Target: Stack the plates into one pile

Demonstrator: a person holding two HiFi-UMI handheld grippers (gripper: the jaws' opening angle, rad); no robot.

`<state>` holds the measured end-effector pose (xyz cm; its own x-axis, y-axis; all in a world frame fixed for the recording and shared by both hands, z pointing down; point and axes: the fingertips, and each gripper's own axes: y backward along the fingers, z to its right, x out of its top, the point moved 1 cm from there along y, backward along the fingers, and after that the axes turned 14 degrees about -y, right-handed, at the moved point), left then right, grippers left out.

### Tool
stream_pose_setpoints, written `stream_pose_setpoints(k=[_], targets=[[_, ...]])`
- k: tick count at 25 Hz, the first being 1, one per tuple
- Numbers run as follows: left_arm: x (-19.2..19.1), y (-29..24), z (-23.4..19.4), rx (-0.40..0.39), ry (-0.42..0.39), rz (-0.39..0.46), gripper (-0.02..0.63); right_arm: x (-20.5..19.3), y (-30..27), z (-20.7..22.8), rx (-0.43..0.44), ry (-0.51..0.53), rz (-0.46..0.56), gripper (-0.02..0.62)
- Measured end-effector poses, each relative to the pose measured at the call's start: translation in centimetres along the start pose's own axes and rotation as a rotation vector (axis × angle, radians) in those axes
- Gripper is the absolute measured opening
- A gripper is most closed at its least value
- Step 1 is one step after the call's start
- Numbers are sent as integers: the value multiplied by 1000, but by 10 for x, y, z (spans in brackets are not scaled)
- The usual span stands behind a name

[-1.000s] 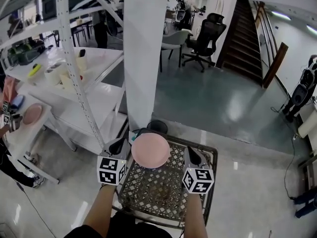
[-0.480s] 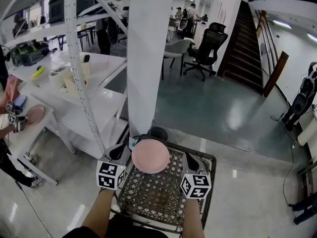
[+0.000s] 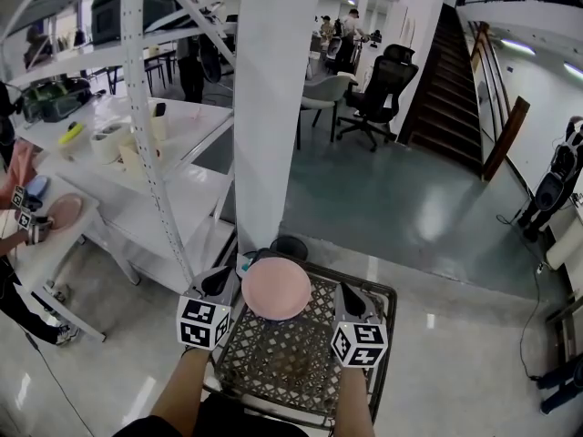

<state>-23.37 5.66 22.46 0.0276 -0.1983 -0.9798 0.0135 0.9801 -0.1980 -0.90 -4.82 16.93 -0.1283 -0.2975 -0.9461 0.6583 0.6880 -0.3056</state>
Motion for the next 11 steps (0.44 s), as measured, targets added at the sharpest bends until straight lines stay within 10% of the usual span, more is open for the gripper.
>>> stream_pose_setpoints(k=[11], targets=[[5,0,-1,-3,-14,9,0,6,1,4,6,-9,17,6]])
